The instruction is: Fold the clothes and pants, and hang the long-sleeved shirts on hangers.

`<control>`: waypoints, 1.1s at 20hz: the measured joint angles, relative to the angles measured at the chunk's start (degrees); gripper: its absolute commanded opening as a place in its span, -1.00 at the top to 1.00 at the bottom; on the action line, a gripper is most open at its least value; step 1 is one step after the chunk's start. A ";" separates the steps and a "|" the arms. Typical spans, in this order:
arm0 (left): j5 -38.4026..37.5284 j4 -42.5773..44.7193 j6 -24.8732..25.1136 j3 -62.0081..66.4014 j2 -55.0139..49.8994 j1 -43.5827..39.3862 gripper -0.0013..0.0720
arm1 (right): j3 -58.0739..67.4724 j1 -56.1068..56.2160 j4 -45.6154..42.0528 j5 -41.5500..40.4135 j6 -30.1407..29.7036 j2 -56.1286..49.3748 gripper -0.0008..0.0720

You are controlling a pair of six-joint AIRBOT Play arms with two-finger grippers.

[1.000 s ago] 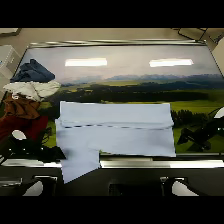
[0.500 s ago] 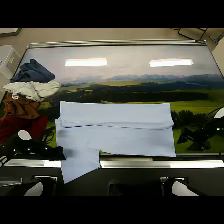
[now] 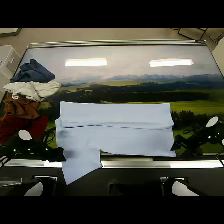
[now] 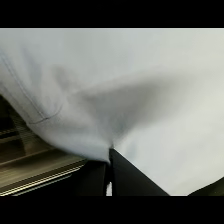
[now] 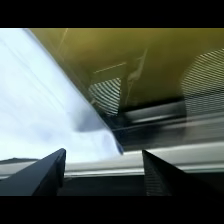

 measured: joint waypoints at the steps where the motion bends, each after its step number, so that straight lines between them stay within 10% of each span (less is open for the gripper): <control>1: -0.02 -0.02 0.00 0.02 0.00 0.00 0.90 | -0.76 0.00 0.57 -0.87 -0.02 -0.04 -0.50; 7: -0.13 -0.02 0.02 0.09 0.00 0.00 0.90 | -2.40 -0.04 3.96 -2.56 -0.02 -0.94 0.09; 9: -0.13 -0.04 0.02 0.11 0.00 0.00 0.90 | -2.56 -0.04 6.36 -3.76 -0.11 -1.73 0.85; 22: -2.49 0.28 -0.96 22.23 0.68 1.55 0.91 | 14.69 2.58 13.16 0.48 -2.43 -0.61 0.85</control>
